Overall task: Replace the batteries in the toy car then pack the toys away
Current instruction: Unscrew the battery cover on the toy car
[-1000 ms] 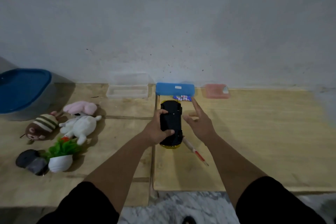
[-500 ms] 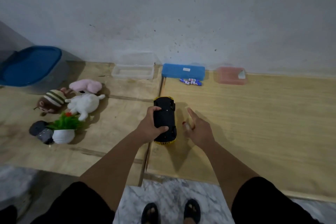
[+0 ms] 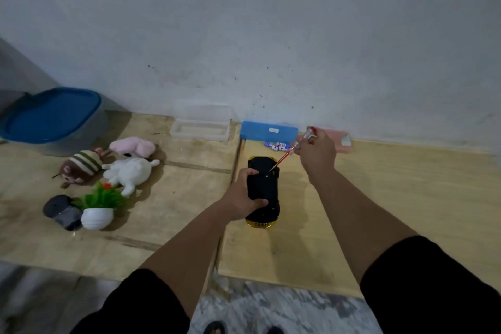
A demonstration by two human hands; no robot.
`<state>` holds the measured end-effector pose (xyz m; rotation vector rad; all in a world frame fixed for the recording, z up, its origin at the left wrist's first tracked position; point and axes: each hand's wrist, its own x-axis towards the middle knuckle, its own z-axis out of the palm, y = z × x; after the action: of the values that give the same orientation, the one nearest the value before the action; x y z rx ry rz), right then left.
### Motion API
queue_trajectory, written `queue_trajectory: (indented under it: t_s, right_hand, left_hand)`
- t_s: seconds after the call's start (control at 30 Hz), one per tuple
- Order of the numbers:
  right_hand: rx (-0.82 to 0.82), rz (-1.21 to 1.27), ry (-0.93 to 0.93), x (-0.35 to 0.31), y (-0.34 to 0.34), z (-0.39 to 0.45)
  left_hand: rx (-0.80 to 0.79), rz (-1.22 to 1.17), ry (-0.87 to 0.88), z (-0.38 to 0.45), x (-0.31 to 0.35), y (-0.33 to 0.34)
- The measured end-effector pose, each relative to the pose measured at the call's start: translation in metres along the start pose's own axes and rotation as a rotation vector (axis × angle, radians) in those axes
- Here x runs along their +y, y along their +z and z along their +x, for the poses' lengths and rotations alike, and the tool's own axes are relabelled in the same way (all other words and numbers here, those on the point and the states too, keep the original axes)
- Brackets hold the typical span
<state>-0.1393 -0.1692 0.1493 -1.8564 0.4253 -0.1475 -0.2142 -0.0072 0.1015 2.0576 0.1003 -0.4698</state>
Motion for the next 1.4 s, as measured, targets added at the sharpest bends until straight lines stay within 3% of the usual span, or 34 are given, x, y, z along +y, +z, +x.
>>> queue_trajectory:
  t_s: [0.77,1.4]
  right_hand:
    - [0.14,-0.038,-0.066,-0.021,0.036,-0.031]
    - [0.073,-0.057,-0.149,-0.031,0.048,-0.041]
  left_hand:
    - [-0.138,0.101,0.072,0.007,-0.014,-0.055]
    - [-0.189,0.059,0.056,0.007,-0.016,-0.07]
